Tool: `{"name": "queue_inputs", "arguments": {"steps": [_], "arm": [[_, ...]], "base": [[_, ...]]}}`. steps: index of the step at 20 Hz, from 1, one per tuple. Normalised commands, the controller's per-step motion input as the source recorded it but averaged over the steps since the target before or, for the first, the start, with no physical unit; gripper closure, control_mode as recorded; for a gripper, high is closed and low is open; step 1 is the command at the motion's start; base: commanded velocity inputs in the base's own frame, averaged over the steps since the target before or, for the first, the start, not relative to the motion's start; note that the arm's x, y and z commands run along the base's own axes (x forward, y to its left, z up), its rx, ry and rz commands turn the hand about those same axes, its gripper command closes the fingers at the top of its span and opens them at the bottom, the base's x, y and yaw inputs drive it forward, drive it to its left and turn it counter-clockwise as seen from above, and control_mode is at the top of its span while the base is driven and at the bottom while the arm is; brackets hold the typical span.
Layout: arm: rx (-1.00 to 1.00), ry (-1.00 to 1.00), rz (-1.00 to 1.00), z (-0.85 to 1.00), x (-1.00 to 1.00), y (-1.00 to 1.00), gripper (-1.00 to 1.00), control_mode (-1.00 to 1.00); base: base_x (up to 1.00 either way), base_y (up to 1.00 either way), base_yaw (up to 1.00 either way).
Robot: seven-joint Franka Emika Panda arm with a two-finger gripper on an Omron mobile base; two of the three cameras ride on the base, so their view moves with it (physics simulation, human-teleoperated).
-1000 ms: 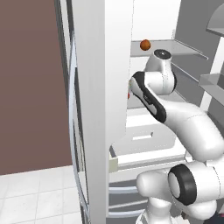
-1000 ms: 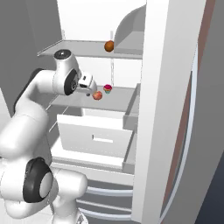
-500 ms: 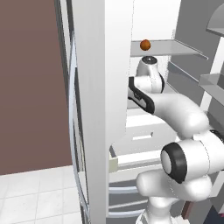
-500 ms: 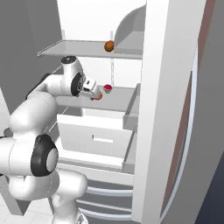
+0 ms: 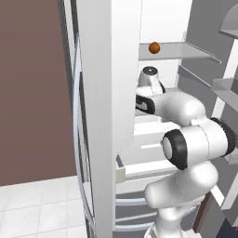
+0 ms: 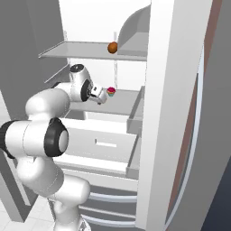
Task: Pick up the peach and mango from the fridge and place one fruit on each plate on the dining counter.
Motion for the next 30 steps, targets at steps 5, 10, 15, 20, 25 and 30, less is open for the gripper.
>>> {"name": "queue_inputs", "arguments": {"steps": [5,10,15,20,25,30], "arm": [[0.01,0.0,-0.07,-0.09,0.64,0.0,-1.0,-1.0],[0.0,0.0,-0.07,-0.2,0.57,0.08,-1.0,-1.0],[0.0,0.01,-0.05,-0.33,0.5,0.14,-1.0,-1.0],[0.0,0.0,-0.03,-0.26,0.54,0.0,-1.0,-1.0],[0.0,0.0,-0.03,-0.23,0.59,0.0,-1.0,-1.0],[0.0,0.05,-0.04,-0.35,0.32,0.0,-1.0,-1.0]], "base": [[0.0,0.0,0.0],[0.0,0.0,0.0],[0.0,0.0,0.0],[0.0,0.0,0.0],[0.0,0.0,0.0],[0.0,0.0,0.0]]}}
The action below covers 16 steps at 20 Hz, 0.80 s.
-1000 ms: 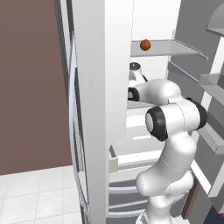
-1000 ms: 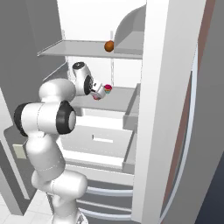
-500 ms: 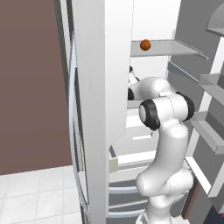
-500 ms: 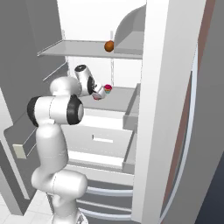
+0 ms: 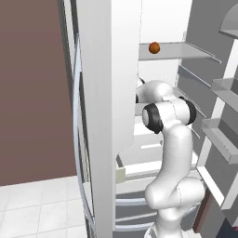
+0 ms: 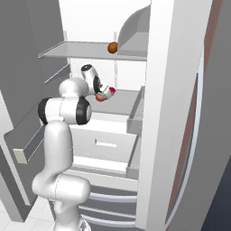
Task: Pick up the peach and mango from the fridge and place one fruit on each plate on the dining counter.
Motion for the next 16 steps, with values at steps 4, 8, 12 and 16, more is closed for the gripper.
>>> {"name": "queue_inputs", "arguments": {"steps": [4,8,12,16], "arm": [[0.0,0.19,-0.07,-0.8,0.0,0.0,-1.0,-1.0],[0.0,0.2,-0.07,-1.0,0.03,0.0,-1.0,-1.0],[0.0,0.12,-0.06,-1.0,0.06,0.0,1.0,-1.0],[-0.01,0.04,-0.1,-1.0,-0.21,-0.14,1.0,-1.0]], "base": [[0.0,0.0,0.0],[0.0,0.0,0.0],[0.0,0.0,0.0],[0.0,0.0,0.0]]}}
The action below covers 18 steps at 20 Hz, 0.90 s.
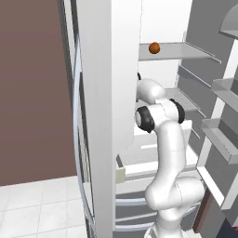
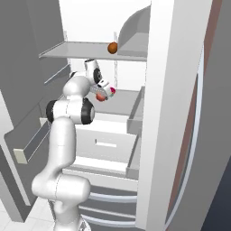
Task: Pick up the peach and mango from the fridge and place one fruit on each plate on the dining counter.
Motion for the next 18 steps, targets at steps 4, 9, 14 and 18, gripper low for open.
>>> {"name": "queue_inputs", "arguments": {"steps": [4,9,14,18], "arm": [[0.0,-0.05,-0.08,-1.0,-0.61,-0.53,1.0,-1.0],[0.03,-0.32,-0.05,-1.0,-0.89,-0.49,1.0,-1.0],[0.14,-0.71,0.0,-0.95,-1.0,-0.42,1.0,-1.0],[0.26,-0.41,0.0,-0.04,-1.0,-0.28,1.0,-1.0]], "base": [[0.0,0.0,0.0],[0.0,0.0,0.0],[0.0,0.0,0.0],[0.0,0.0,0.0]]}}
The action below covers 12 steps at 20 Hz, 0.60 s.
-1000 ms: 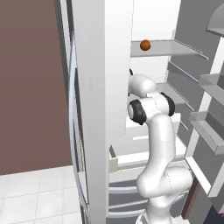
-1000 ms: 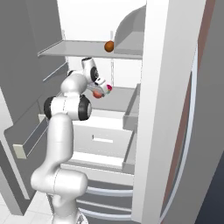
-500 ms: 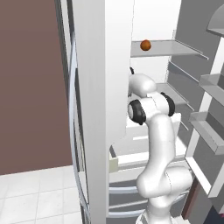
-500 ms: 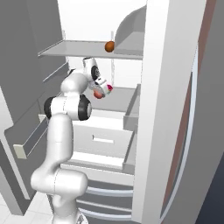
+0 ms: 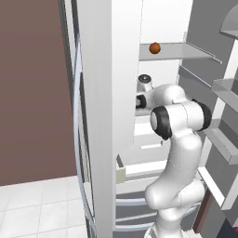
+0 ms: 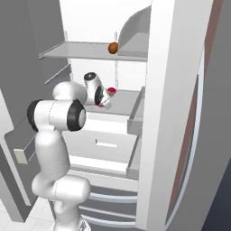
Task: Pick up the peach and mango from the fridge and place one fruit on each plate on the dining counter.
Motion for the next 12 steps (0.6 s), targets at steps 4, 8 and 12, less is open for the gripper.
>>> {"name": "queue_inputs", "arguments": {"steps": [4,8,12], "arm": [[0.19,0.0,0.0,0.74,-1.0,-0.19,1.0,-1.0],[0.03,0.23,-0.01,1.0,-1.0,0.0,1.0,-1.0],[0.0,0.35,-0.01,0.94,-1.0,0.0,1.0,-1.0]], "base": [[0.0,0.0,0.0],[0.0,0.0,0.0],[0.0,0.0,0.0]]}}
